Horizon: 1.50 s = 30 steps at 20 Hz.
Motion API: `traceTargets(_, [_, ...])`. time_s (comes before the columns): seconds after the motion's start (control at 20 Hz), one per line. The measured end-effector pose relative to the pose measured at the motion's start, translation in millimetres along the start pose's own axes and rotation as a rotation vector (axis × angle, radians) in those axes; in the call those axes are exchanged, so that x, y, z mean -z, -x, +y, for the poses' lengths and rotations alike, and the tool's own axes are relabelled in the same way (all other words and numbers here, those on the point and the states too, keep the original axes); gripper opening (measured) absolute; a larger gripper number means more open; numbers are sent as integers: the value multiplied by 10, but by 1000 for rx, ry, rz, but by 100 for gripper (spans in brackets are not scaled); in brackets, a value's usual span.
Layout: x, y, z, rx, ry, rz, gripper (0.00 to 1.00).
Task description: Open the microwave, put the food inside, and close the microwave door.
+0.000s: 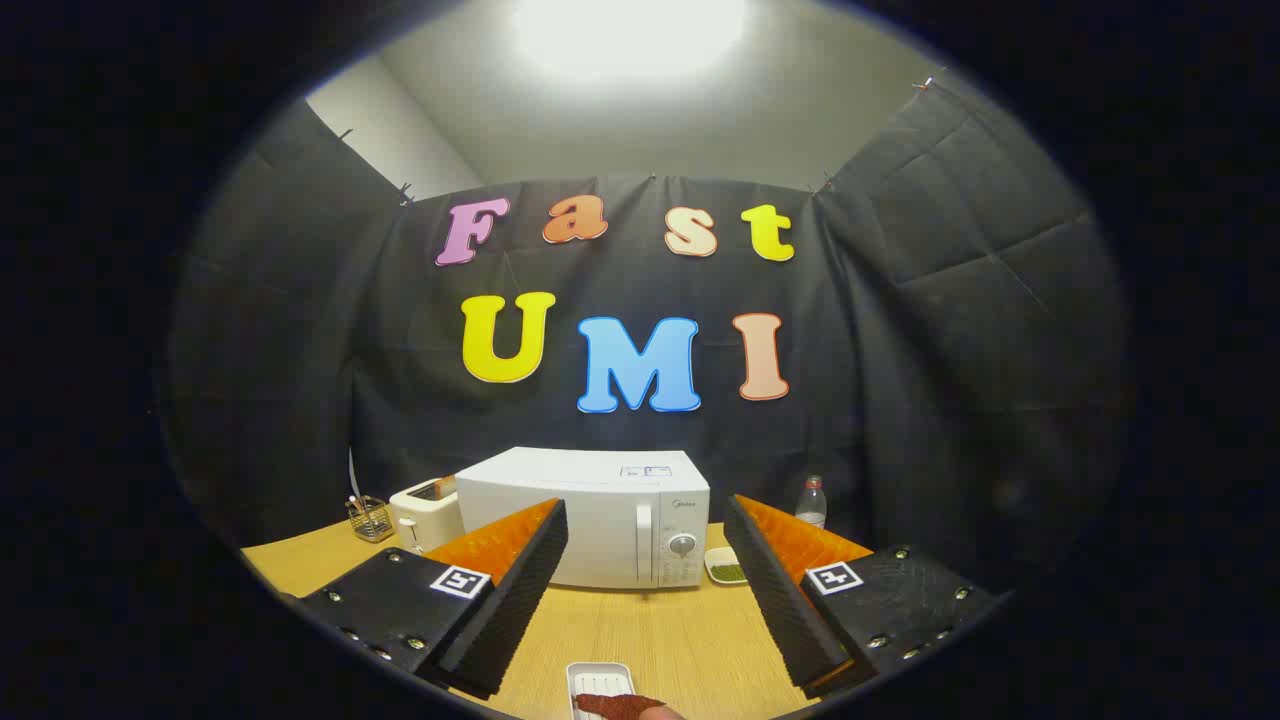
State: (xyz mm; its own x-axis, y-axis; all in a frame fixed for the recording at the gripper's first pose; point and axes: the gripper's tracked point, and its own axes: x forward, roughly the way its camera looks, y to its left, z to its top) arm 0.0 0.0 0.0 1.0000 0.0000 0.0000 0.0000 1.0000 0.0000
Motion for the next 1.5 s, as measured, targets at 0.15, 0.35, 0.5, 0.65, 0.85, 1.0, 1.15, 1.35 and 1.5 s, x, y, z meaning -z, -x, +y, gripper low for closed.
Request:
traceTargets(0.15, [3,-46,-36,4,4,-1,99])
traceTargets(0.35, [-15,-143,-124,7,-7,-2,99])
traceTargets(0.5, [-40,-247,-226,11,-6,-4,99])
traceTargets(0.65, [-36,-383,-320,16,-17,-5,99])
traceTargets(0.85, [-11,-646,-360,7,-18,-1,99])
traceTargets(1.0, [17,-881,-354,-6,-19,3,99])
traceTargets(1.15, [133,-1178,-325,-21,-14,23,99])
traceTargets(1.35, [385,-1601,-284,-43,-9,70,99])
traceTargets(1.5, [635,-1883,-280,-47,-5,115,99])
